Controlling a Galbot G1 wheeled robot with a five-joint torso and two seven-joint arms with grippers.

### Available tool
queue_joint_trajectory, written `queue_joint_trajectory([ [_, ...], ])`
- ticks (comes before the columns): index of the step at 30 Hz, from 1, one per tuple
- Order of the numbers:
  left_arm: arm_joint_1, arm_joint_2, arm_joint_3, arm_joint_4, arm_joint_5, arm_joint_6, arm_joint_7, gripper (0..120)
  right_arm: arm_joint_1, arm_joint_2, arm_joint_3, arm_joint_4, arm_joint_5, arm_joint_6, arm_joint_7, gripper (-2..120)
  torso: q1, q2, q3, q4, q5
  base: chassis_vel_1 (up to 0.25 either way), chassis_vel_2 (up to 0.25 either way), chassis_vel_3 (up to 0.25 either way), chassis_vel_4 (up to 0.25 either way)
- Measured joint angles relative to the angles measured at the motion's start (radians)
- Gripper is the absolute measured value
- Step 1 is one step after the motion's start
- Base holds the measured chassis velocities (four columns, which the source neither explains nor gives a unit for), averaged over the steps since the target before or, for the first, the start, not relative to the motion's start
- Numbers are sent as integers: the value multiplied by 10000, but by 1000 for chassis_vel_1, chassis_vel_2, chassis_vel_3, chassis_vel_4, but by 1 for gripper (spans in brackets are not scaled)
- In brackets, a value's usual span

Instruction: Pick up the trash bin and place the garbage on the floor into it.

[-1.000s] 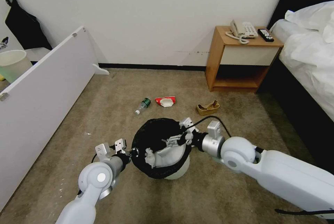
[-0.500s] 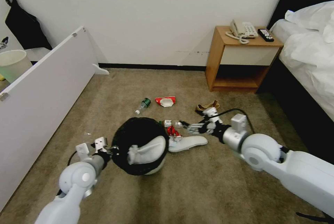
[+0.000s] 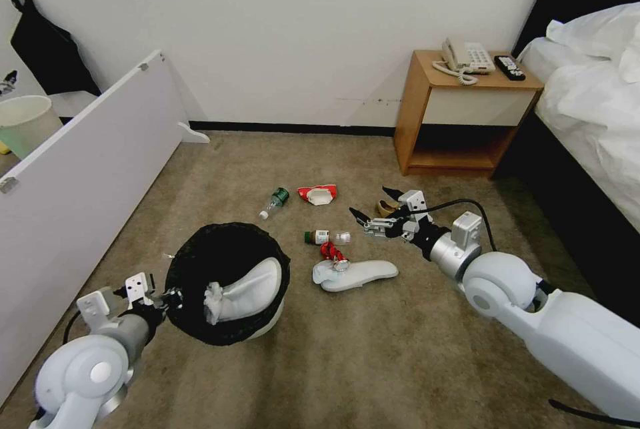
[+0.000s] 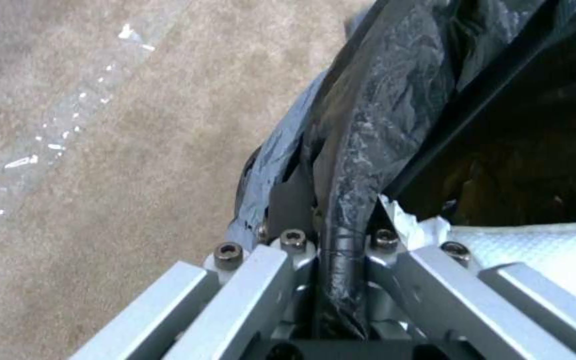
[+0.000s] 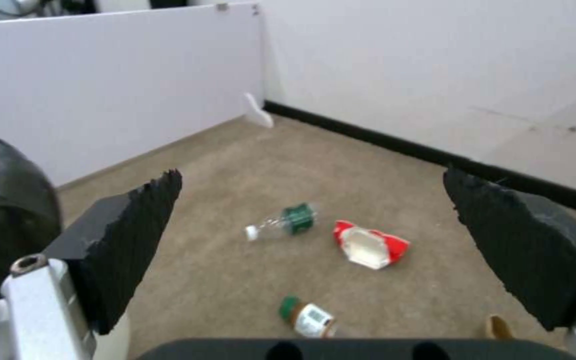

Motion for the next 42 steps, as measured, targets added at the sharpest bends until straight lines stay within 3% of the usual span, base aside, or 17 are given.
queue_joint_trajectory([
  [9,498,-142,-80,-605,650,35,151,1,-1678,7,2407,344,-1012,213,-87,100,0,0,-1,0,1,0,0,0,0],
  [11,742,-69,-170,-929,862,35,221,1,-2389,-4,3116,639,-1698,400,-97,100,0,0,0,-3,1,0,0,0,0],
  [22,1288,-84,-872,-1552,785,36,192,1,-2991,363,3612,974,-2736,666,87,100,0,0,0,-2,0,0,0,0,0],
  [28,1293,-31,-1132,-1654,360,92,28,1,-3305,502,3924,1307,-3262,658,175,100,0,0,0,1,0,0,0,0,0],
  [31,1233,102,-1334,-1742,-93,154,-86,1,-4196,716,4692,1637,-4327,696,25,100,0,0,0,-2,2,0,0,0,0],
  [36,1203,249,-1386,-1794,-299,230,-116,1,-5302,1050,5691,1911,-5444,1053,-230,100,0,-1,0,-2,0,0,0,0,0],
  [42,1066,393,-1336,-1801,-467,277,-116,1,-5920,1396,6198,2095,-5829,1184,-353,100,0,-2,0,-2,0,0,0,0,0],
])
